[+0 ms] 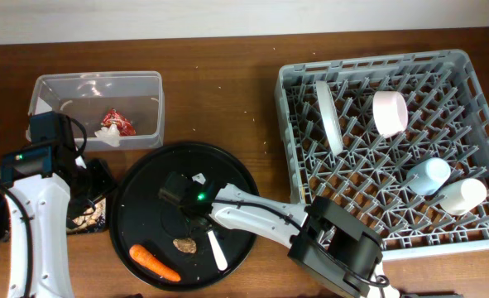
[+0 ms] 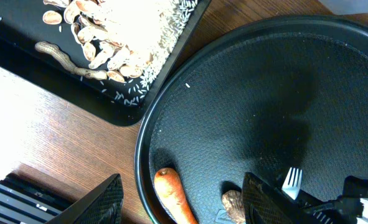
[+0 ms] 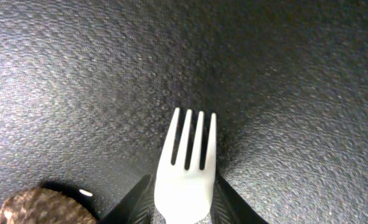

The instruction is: Sort waste into correct bins and load items into the dishwasher rack

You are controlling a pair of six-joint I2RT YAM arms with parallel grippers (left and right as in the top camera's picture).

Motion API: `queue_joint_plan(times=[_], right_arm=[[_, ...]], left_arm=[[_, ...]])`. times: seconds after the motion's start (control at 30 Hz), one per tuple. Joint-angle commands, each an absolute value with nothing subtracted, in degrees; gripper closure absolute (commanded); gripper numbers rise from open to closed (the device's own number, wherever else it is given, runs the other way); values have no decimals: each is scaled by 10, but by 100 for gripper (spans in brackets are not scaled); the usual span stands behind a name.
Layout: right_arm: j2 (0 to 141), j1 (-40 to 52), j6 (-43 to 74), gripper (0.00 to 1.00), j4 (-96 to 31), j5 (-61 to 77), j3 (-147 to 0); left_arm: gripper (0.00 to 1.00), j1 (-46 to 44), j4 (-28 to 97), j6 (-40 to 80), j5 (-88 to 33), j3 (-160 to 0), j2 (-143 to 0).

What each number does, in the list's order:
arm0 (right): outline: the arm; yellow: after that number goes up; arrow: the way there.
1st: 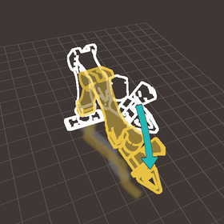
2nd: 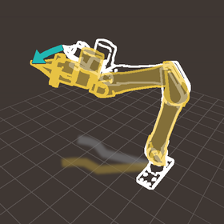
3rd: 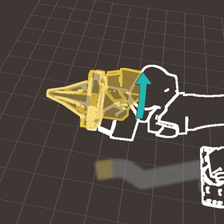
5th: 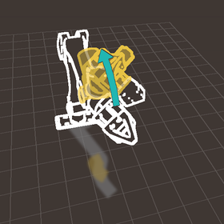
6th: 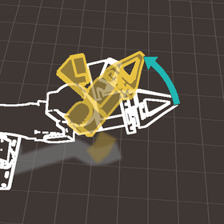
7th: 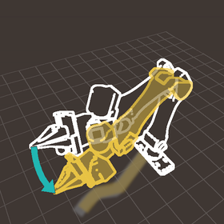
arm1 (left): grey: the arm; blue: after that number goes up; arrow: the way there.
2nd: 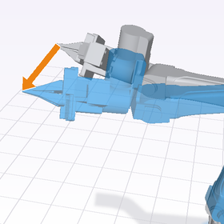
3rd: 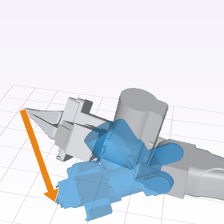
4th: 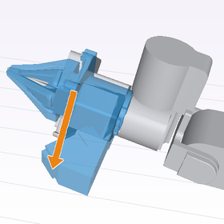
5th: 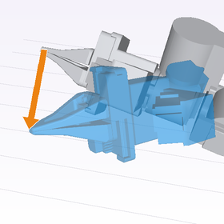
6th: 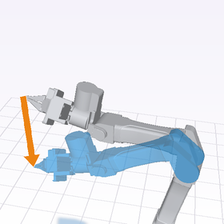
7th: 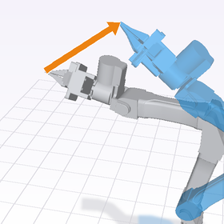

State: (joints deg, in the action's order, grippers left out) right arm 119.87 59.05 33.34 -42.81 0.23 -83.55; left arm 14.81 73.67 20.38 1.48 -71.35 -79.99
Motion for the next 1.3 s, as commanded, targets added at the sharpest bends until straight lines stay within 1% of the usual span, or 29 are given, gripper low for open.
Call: queue_joint_plan(times=[0.0,0.1,0.23,0.3,0.4,0.47,0.57,0.63,0.7,0.77,0.83,1.07,1.13,1.17,1.2,1.27], right_arm=[[1206,592,350,74,-441,-9,-841],[1193,588,351,76,-473,-31,-851],[1136,545,352,76,-586,-83,-913],[1086,505,337,76,-659,-120,-942],[1018,434,328,77,-748,-183,-943],[1008,380,302,78,-778,-187,-942],[1008,324,302,82,-782,-187,-924],[1008,284,275,82,-768,-173,-894],[1008,262,246,82,-738,-129,-858],[1008,265,225,82,-686,-97,-804],[1008,270,225,82,-659,-94,-769],[991,269,229,80,-667,-94,-770],[967,270,229,75,-685,-90,-804],[947,270,199,71,-692,-46,-840],[933,276,133,59,-682,30,-872],[931,303,73,39,-647,121,-902]], left_arm=[[39,150,736,196,12,-711,-795],[39,150,736,196,12,-711,-795],[39,150,736,196,12,-711,-795],[39,150,736,196,12,-711,-795],[39,150,736,196,12,-711,-795],[39,150,736,196,12,-711,-795],[39,150,737,196,12,-711,-795],[39,150,738,196,12,-711,-795],[39,150,738,196,12,-711,-795],[39,150,738,196,12,-711,-795],[39,150,738,196,12,-711,-795],[39,150,738,196,12,-711,-795],[39,150,738,196,12,-711,-795],[39,150,738,196,12,-711,-795],[39,150,738,196,12,-711,-795],[39,150,738,196,12,-711,-795]])
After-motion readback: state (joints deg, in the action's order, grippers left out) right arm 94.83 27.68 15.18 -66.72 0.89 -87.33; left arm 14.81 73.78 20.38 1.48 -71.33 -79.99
